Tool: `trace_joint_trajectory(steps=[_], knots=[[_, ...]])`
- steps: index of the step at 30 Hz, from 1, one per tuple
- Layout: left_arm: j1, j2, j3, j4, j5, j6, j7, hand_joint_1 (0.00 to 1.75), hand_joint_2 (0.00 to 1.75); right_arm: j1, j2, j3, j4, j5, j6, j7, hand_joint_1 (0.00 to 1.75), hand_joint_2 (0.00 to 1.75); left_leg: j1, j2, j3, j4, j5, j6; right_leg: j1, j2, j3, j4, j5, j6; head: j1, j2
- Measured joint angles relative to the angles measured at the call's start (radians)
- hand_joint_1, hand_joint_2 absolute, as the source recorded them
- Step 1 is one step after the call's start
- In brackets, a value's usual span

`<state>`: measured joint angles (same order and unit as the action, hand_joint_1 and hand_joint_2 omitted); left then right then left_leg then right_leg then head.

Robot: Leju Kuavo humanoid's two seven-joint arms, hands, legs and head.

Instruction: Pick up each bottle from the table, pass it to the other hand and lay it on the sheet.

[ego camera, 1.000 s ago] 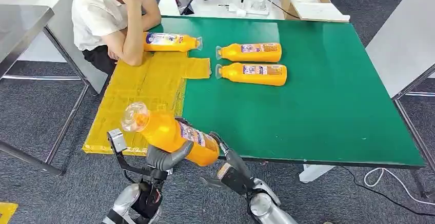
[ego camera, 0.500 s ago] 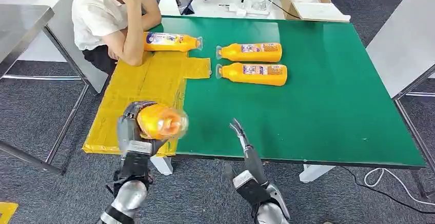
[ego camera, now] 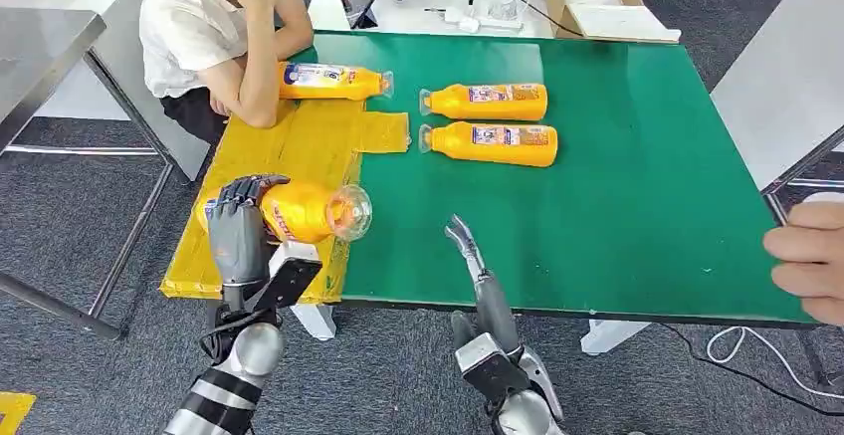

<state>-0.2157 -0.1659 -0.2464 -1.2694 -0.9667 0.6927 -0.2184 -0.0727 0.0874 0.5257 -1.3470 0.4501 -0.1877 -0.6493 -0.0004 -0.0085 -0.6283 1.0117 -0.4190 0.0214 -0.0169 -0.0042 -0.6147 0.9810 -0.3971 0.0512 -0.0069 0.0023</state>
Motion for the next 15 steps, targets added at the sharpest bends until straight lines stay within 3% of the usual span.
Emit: trace_joint_trajectory(steps=[9, 15], knots=[[-0.302, 0.029, 0.012, 0.489, -0.072, -0.242, 0.221, 1.75, 1.75, -0.035, 0.037, 0.034, 0.006, -0.075, 0.082, -0.006, 0.00, 0.00, 0.000, 0.000, 0.000, 0.000, 0.003, -0.001, 0.000, 0.000, 0.000, 0.001, 0.001, 0.000, 0.000, 0.000], [-0.421, 0.034, 0.012, 0.733, -0.119, -0.336, 0.321, 1.75, 1.75, -0.058, 0.055, 0.039, 0.027, -0.103, 0.114, -0.010, 0.00, 0.00, 0.000, 0.000, 0.000, 0.000, 0.003, -0.001, 0.000, 0.000, 0.000, 0.001, 0.001, 0.000, 0.000, 0.000]])
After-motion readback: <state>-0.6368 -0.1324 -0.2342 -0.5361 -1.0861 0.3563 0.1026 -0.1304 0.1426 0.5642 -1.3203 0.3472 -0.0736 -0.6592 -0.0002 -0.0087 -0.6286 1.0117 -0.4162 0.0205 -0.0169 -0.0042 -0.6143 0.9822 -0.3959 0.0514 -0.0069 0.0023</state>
